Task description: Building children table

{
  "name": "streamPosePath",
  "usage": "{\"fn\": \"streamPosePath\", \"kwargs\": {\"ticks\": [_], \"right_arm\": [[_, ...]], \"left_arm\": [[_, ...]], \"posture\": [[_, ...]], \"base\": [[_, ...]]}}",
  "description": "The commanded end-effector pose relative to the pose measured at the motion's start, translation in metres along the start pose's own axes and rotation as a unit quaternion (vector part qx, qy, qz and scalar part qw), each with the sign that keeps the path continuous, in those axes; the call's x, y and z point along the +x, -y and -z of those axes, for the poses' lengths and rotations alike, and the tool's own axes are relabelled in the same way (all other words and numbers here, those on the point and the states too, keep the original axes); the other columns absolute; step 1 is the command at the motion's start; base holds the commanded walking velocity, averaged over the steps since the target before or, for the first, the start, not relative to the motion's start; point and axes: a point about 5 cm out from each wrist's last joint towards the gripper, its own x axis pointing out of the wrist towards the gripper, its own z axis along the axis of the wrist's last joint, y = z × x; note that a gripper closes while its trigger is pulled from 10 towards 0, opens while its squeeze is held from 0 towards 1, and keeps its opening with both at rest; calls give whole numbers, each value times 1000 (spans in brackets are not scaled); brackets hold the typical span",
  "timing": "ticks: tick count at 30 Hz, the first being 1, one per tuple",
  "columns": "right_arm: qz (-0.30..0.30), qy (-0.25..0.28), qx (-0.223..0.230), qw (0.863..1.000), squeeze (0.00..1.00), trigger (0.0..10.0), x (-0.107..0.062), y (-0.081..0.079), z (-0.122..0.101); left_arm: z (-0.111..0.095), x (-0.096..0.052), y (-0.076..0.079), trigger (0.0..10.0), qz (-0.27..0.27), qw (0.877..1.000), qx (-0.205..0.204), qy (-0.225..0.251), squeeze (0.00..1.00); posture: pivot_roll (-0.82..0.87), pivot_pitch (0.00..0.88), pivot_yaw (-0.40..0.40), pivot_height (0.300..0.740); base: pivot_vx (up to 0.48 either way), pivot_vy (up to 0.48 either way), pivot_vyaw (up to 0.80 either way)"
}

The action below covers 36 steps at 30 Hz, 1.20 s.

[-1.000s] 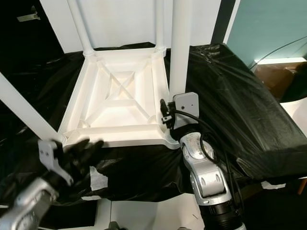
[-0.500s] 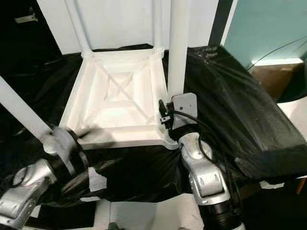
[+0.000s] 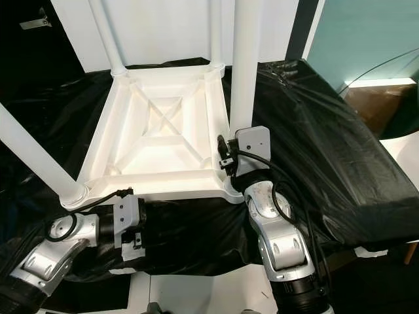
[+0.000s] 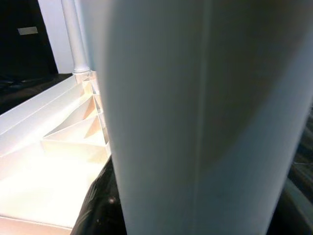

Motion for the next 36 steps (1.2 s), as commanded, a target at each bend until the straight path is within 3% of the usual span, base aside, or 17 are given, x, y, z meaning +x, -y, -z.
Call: {"fn": "streamPosePath", "kwargs": {"ticks": [1, 8, 9, 14, 15, 17, 18, 22, 23, 25, 26, 28, 30, 32, 34, 35, 36], "right_arm": [[19, -26, -12, 999, 0, 10000, -4, 5, 10], [19, -25, -14, 999, 0, 10000, -2, 6, 10], [19, -25, -15, 999, 1000, 10000, -2, 6, 10], [24, -24, -15, 999, 1000, 10000, -4, 6, 11], [28, -24, -15, 999, 882, 10000, -5, 7, 11], [28, -24, -15, 999, 882, 10000, -5, 7, 11], [34, -24, -16, 999, 0, 10000, -8, 8, 12], [50, -47, -17, 998, 0, 10000, -32, 13, 24], [50, -47, -17, 998, 0, 10000, -32, 13, 24], [61, -69, -19, 996, 0, 10000, -48, 16, 32], [61, -69, -19, 996, 0, 10000, -48, 16, 32], [87, -95, -28, 991, 0, 10000, -64, 22, 40], [87, -95, -28, 991, 0, 10000, -64, 22, 40], [109, -106, -32, 988, 0, 10000, -72, 28, 42], [133, -129, -28, 982, 0, 10000, -87, 38, 47], [133, -129, -28, 982, 0, 10000, -87, 38, 47], [132, -142, -21, 981, 0, 10000, -93, 39, 50]], "left_arm": [[1, -4, -2, 10000, 3, 1000, 1, 4, 0], [4, -5, -10, 10000, -16, 1000, 10, -1, 0], [4, -5, -11, 10000, -21, 1000, 10, 0, 0], [7, -7, -14, 10000, -53, 999, -5, -2, 0], [7, -10, -19, 10000, -82, 996, -16, 4, 0], [7, -10, -19, 10000, -82, 996, -16, 4, 0], [4, -16, -30, 10000, -148, 988, -40, 36, 0], [2, -36, -55, 10000, -340, 925, -115, 125, 0], [2, -36, -55, 10000, -340, 925, -115, 125, 0], [7, -39, -55, 10000, -385, 904, -133, 132, 0], [7, -39, -55, 10000, -385, 904, -133, 132, 0], [17, -35, -47, 10000, -392, 904, -134, 107, 0], [17, -35, -47, 10000, -392, 904, -134, 107, 0], [23, -32, -41, 10000, -382, 910, -136, 91, 0], [31, -27, -30, 10000, -327, 933, -137, 60, 0], [31, -27, -30, 10000, -327, 933, -137, 60, 0], [34, -25, -27, 10000, -301, 943, -135, 45, 0]], "posture": [[-93, 75, 25, 740], [-85, 72, 29, 740], [-85, 71, 30, 740], [-88, 70, 37, 740], [-89, 70, 38, 740], [-89, 70, 38, 740], [-89, 71, 41, 740], [-84, 70, 46, 740], [-84, 70, 46, 740], [-87, 71, 48, 740], [-87, 71, 48, 740], [-98, 70, 52, 740], [-98, 70, 52, 740], [-108, 71, 55, 740], [-121, 69, 61, 740], [-121, 69, 61, 740], [-127, 67, 64, 740]], "base": [[0, 0, 0], [0, 0, 0], [0, 0, 0], [0, 0, 0], [0, 0, 0], [0, 0, 0], [0, 0, 0], [0, 0, 0], [0, 0, 0], [0, 0, 0], [0, 0, 0], [0, 0, 0], [0, 0, 0], [0, 0, 0], [0, 0, 0], [0, 0, 0], [0, 0, 0]]}}
